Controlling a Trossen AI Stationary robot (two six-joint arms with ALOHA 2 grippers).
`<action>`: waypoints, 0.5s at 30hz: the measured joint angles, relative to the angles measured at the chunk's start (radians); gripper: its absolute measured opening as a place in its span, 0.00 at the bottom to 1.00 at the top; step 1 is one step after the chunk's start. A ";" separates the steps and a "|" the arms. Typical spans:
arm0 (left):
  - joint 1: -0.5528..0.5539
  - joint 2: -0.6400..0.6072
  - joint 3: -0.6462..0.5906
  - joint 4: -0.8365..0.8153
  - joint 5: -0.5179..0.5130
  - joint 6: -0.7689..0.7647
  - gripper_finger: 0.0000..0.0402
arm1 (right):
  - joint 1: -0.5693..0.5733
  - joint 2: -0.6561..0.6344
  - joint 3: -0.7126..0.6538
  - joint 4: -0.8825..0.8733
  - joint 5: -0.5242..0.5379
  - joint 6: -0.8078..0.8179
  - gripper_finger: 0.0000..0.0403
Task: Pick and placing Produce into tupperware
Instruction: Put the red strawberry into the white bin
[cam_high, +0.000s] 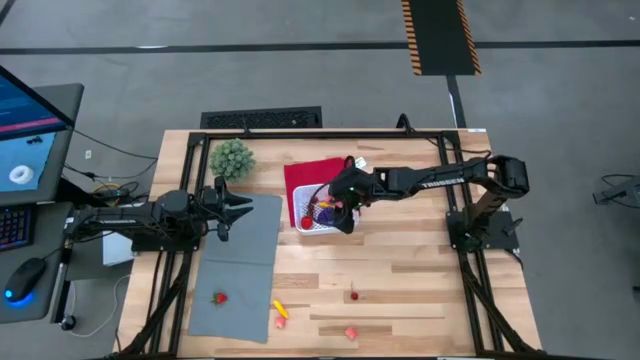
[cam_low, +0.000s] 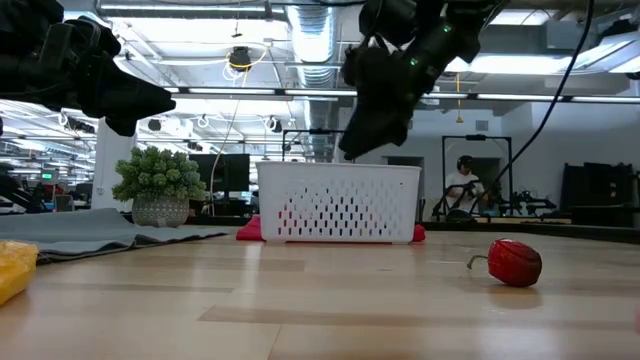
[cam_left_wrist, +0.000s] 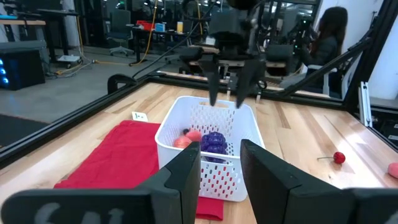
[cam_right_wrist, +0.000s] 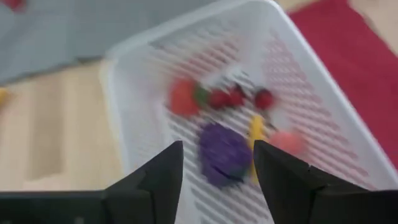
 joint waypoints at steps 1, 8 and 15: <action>0.000 0.000 0.000 0.000 0.000 0.000 0.26 | 0.002 0.000 0.001 0.015 -0.015 0.000 0.55; 0.000 0.000 0.000 0.000 0.000 0.000 0.26 | 0.033 -0.044 0.053 0.053 -0.154 -0.056 0.55; 0.000 0.000 0.000 0.000 0.000 0.000 0.26 | 0.052 -0.310 0.063 0.036 -0.189 -0.118 0.51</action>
